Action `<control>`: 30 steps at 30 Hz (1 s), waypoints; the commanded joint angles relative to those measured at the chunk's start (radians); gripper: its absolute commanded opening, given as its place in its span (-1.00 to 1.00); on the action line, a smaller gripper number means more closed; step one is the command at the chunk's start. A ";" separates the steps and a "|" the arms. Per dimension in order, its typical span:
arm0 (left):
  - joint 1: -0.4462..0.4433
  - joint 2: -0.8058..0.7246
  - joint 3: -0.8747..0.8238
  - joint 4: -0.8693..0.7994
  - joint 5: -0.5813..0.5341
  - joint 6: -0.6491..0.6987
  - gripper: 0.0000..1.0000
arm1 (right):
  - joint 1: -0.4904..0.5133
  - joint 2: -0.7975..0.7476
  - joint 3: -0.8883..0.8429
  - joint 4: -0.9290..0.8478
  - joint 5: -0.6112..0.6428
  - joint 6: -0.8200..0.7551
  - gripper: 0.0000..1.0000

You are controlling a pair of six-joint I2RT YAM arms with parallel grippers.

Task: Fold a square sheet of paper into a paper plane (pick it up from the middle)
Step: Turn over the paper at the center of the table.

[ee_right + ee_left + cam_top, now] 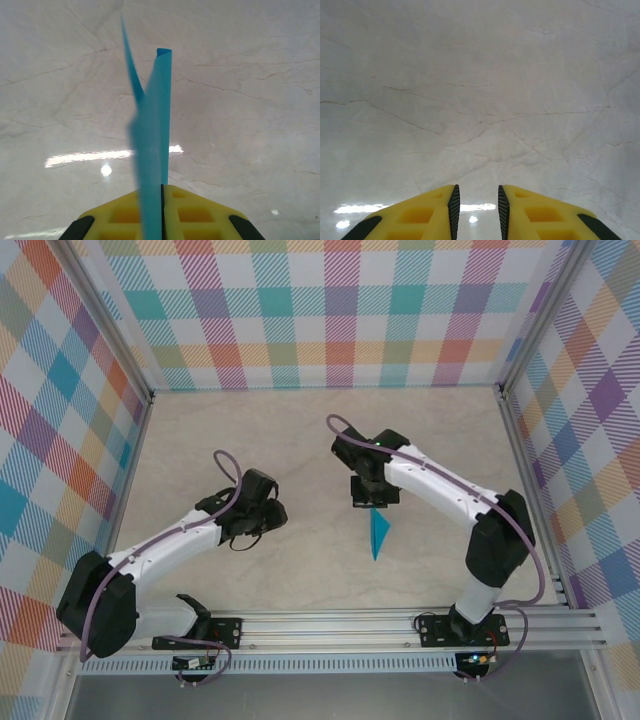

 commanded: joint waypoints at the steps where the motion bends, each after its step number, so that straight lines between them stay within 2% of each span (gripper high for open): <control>1: 0.034 -0.057 -0.043 -0.002 -0.055 -0.047 -0.39 | 0.036 0.120 0.057 -0.138 0.099 0.075 -0.82; 10: 0.052 -0.187 -0.106 -0.068 -0.150 -0.109 -0.31 | 0.099 0.353 0.182 -0.121 0.086 0.155 -0.81; 15: 0.051 -0.219 -0.123 -0.080 -0.145 -0.124 -0.30 | 0.132 0.481 0.274 -0.074 -0.001 0.140 -0.76; 19: 0.052 -0.244 -0.124 -0.106 -0.151 -0.128 -0.29 | 0.157 0.536 0.352 -0.044 -0.064 0.112 -0.47; 21: 0.052 -0.256 -0.121 -0.120 -0.157 -0.126 -0.27 | 0.162 0.512 0.359 -0.015 -0.101 0.087 -0.20; 22: 0.052 -0.263 -0.120 -0.123 -0.157 -0.123 -0.27 | 0.165 0.480 0.351 0.006 -0.109 0.084 -0.06; 24: 0.052 -0.271 -0.119 -0.126 -0.156 -0.122 -0.24 | 0.165 0.394 0.314 0.066 -0.123 0.066 0.05; 26: 0.054 -0.275 -0.117 -0.125 -0.148 -0.119 -0.20 | 0.164 0.292 0.246 0.148 -0.132 0.037 0.37; 28: 0.054 -0.276 -0.112 -0.118 -0.135 -0.107 -0.16 | 0.165 0.172 0.162 0.215 -0.113 0.026 0.57; 29: 0.054 -0.272 -0.111 -0.111 -0.125 -0.102 -0.15 | 0.164 0.121 0.125 0.238 -0.096 0.024 0.86; 30: 0.054 -0.268 -0.108 -0.103 -0.117 -0.096 -0.14 | 0.161 0.068 0.080 0.263 -0.085 0.025 0.95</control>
